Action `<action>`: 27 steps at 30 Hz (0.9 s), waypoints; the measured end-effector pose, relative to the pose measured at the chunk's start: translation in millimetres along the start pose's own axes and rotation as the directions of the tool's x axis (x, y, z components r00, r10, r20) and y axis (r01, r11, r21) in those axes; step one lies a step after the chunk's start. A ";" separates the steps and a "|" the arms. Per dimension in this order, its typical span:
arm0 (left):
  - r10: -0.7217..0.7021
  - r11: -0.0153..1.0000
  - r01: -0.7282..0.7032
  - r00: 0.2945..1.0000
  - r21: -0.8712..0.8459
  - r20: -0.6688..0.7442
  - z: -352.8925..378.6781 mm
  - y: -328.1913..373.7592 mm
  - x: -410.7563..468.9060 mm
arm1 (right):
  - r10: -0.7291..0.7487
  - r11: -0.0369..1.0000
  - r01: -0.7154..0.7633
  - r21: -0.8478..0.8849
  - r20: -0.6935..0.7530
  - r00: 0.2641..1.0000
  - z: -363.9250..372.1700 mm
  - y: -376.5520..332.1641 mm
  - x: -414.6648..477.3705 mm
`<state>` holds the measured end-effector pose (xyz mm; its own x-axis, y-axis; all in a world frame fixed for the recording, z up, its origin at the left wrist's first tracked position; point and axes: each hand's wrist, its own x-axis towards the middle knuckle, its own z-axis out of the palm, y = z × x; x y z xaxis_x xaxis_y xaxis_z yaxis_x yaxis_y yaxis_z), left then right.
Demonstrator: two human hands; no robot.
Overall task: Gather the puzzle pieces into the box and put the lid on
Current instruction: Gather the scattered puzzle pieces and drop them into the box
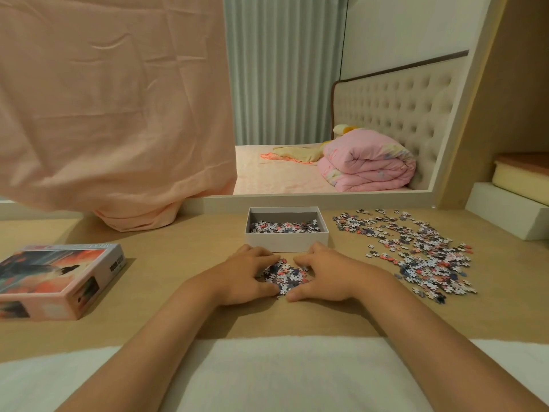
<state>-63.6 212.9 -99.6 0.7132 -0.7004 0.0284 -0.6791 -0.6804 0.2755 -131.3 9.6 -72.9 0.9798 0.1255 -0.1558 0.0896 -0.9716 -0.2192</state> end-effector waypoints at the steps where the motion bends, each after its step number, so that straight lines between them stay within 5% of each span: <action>1: 0.008 1.000 -0.008 1.000 -0.011 0.005 0.1 0.0 -0.4 | -0.004 1.000 0.005 0.007 -0.005 1.000 0.0 -0.6 1.4; 12: 0.059 0.994 -0.074 0.984 -0.084 -0.170 5.8 5.3 7.9 | -0.074 0.982 0.101 0.159 -0.164 0.984 4.0 -6.3 9.2; 20: -0.030 0.977 -0.033 0.957 -0.210 -0.288 4.1 4.2 11.2 | 0.038 0.941 0.064 0.333 -0.290 0.956 8.7 -3.7 21.7; 27: -0.106 0.886 -0.040 0.953 -0.463 -0.285 -13.1 0.7 28.7 | 0.145 0.771 0.067 0.633 -0.276 0.950 -9.5 -0.5 31.5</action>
<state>-41.3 195.1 -85.9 0.8010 -0.5336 0.2714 -0.5493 -0.4750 0.6875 -98.8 12.1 -68.6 0.9933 -0.0767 0.0864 0.0213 -0.6134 -0.7895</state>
